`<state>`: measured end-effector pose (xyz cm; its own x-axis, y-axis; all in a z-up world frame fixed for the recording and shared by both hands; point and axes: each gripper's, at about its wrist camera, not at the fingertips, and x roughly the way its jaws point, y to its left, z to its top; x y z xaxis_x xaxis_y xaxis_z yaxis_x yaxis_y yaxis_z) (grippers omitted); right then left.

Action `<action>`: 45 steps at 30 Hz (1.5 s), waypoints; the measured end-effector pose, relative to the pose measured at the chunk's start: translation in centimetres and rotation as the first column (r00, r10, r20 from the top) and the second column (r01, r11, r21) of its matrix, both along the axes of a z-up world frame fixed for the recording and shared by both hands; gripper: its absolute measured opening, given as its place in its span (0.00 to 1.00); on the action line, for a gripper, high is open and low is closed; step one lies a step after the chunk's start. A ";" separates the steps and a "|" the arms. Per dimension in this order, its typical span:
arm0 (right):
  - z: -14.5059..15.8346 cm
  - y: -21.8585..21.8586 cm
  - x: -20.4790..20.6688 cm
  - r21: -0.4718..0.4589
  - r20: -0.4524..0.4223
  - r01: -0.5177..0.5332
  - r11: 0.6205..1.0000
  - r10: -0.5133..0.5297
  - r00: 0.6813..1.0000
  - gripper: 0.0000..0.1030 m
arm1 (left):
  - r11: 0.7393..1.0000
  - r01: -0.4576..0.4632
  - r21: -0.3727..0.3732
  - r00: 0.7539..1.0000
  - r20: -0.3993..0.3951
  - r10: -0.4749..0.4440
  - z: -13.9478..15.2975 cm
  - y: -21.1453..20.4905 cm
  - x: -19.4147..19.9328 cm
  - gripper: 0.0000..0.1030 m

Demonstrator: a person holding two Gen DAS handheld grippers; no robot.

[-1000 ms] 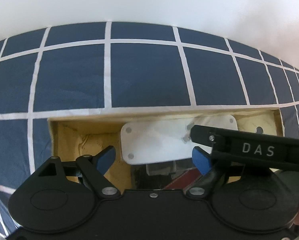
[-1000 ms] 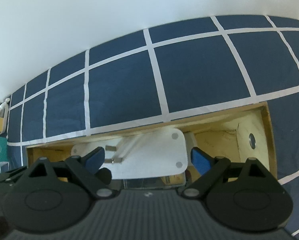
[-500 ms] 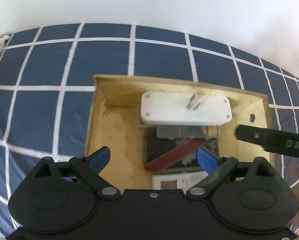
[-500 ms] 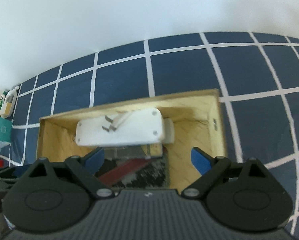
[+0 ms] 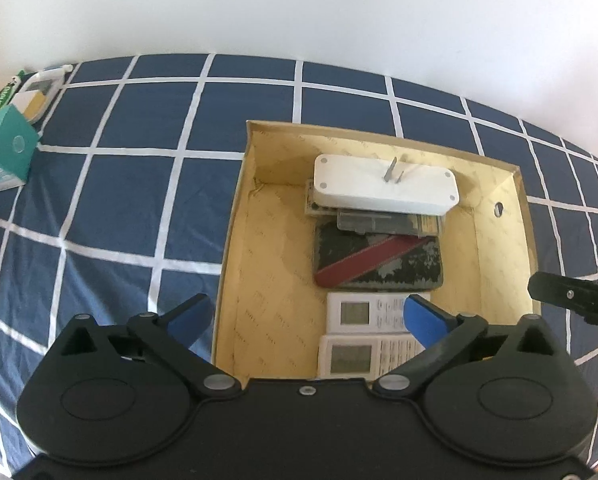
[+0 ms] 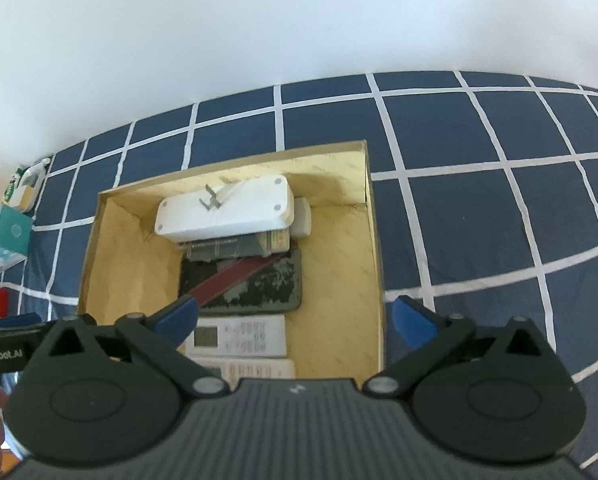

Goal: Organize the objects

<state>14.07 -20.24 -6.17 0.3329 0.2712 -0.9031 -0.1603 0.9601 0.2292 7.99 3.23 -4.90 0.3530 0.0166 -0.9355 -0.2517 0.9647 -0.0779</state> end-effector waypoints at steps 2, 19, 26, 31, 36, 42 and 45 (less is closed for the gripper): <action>0.2 -0.2 -0.9 -0.007 0.002 -0.008 1.000 0.008 1.000 1.00 | 1.000 -0.004 0.005 1.000 -0.002 0.004 0.3 -0.2 -0.8 1.00; 0.9 -0.4 -5.2 -0.032 0.004 -0.030 0.999 0.030 1.000 1.00 | 0.998 0.024 0.057 1.000 -0.003 -0.024 1.4 -1.7 -4.9 1.00; 0.9 -0.5 -5.8 -0.032 0.006 -0.026 0.999 0.026 1.000 1.00 | 0.998 0.024 0.057 1.000 -0.002 -0.024 1.5 -1.8 -5.3 1.00; 1.0 -0.7 -5.8 -0.032 0.007 -0.020 0.999 0.020 1.000 1.00 | 0.998 0.028 0.064 1.000 0.002 -0.028 1.6 -1.9 -5.4 1.00; 1.0 -0.7 -5.9 -0.035 0.006 -0.019 0.999 0.019 1.000 1.00 | 0.998 0.027 0.064 1.000 -0.002 -0.027 1.5 -1.9 -5.5 1.00; 0.9 -0.6 -6.0 -0.038 0.006 -0.021 0.999 0.022 1.000 1.00 | 0.998 0.024 0.062 1.000 -0.004 -0.024 1.5 -1.8 -5.6 1.00; 0.9 -0.5 -6.0 -0.039 0.007 -0.022 0.999 0.022 1.000 1.00 | 0.998 0.025 0.061 1.000 -0.005 -0.025 1.5 -1.7 -5.6 1.00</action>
<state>8.03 -20.78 -5.27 0.3337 0.2430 -0.9108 -0.1831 0.9645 0.1902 2.40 1.50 -3.41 0.3501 0.0653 -0.9344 -0.2279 0.9735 -0.0174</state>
